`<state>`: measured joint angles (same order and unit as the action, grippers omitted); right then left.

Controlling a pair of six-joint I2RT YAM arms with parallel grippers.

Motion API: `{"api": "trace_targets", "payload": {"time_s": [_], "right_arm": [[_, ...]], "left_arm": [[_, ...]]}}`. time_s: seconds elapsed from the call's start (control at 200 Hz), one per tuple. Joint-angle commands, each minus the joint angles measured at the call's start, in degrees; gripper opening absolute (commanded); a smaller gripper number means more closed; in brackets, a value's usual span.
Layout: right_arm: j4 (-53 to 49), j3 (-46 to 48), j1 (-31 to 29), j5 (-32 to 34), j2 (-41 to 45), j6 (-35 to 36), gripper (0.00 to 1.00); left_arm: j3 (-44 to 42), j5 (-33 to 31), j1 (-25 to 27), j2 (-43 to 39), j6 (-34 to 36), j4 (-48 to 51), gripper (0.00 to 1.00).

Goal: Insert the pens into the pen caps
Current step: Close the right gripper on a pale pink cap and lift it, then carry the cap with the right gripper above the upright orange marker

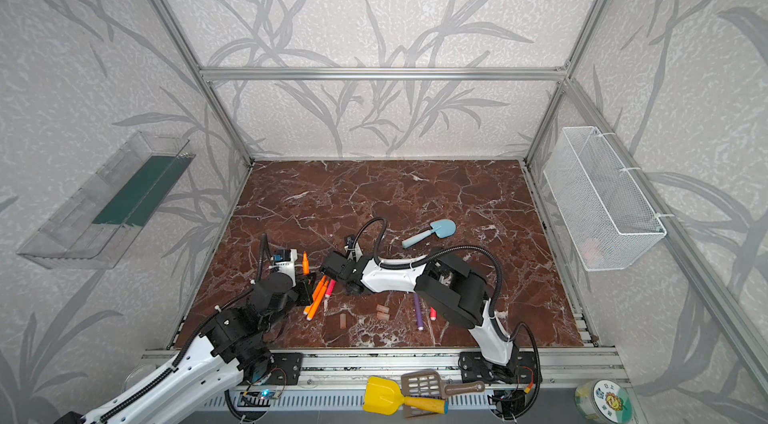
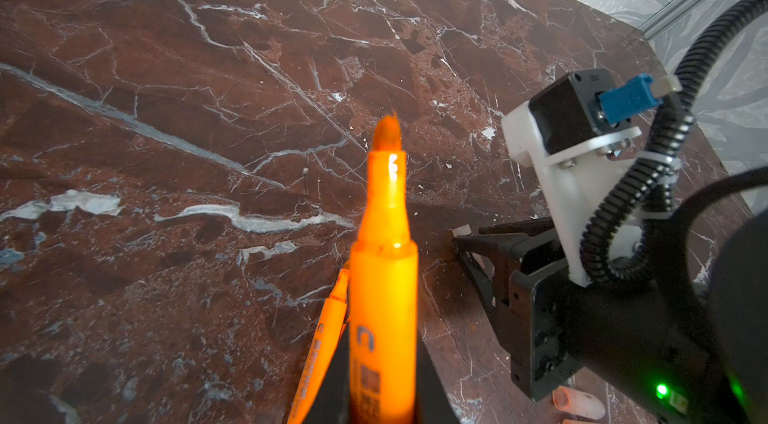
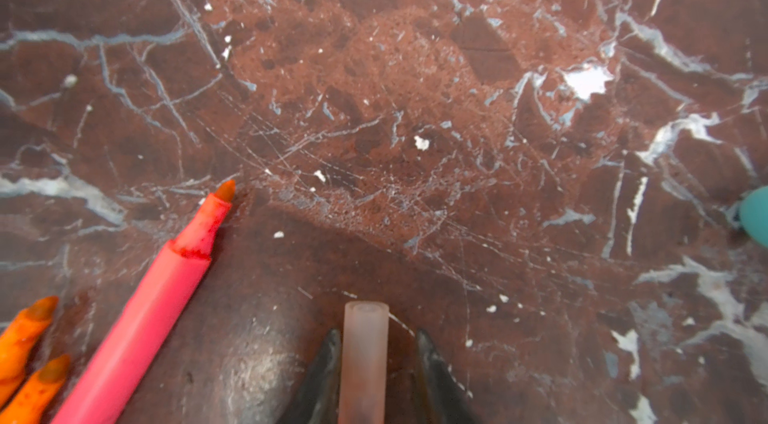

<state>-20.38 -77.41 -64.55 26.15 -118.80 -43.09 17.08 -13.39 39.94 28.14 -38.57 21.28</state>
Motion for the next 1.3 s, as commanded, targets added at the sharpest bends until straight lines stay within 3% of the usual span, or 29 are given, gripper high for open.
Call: {"api": "trace_targets", "payload": {"time_s": [0.0,0.28,0.615,0.785,0.985,1.295], "right_arm": [[-0.89,2.11,0.57,-2.32,-1.23,-1.17,0.29],[0.14,2.17,1.36,-4.74,-2.65,-1.38,0.27],[0.96,2.69,1.76,-6.12,-3.01,-1.66,0.14],[1.60,3.44,2.15,-7.41,-1.00,-1.56,0.08],[2.22,7.10,2.15,-6.58,9.27,-0.47,0.07],[3.12,19.01,2.18,0.11,36.09,-0.55,0.07]], "left_arm": [[-0.05,-0.15,-0.36,-0.46,0.05,-0.27,0.00],[-0.05,-0.06,-0.37,-0.47,-0.02,-0.27,0.00],[-0.16,0.53,-0.32,-0.63,0.13,-0.49,0.00],[-0.04,4.17,-0.39,-0.71,1.12,-1.70,0.00],[-0.64,13.79,-0.22,-0.38,2.40,-7.20,0.00],[-2.97,24.76,1.01,4.27,-0.28,-21.38,0.00]]}}
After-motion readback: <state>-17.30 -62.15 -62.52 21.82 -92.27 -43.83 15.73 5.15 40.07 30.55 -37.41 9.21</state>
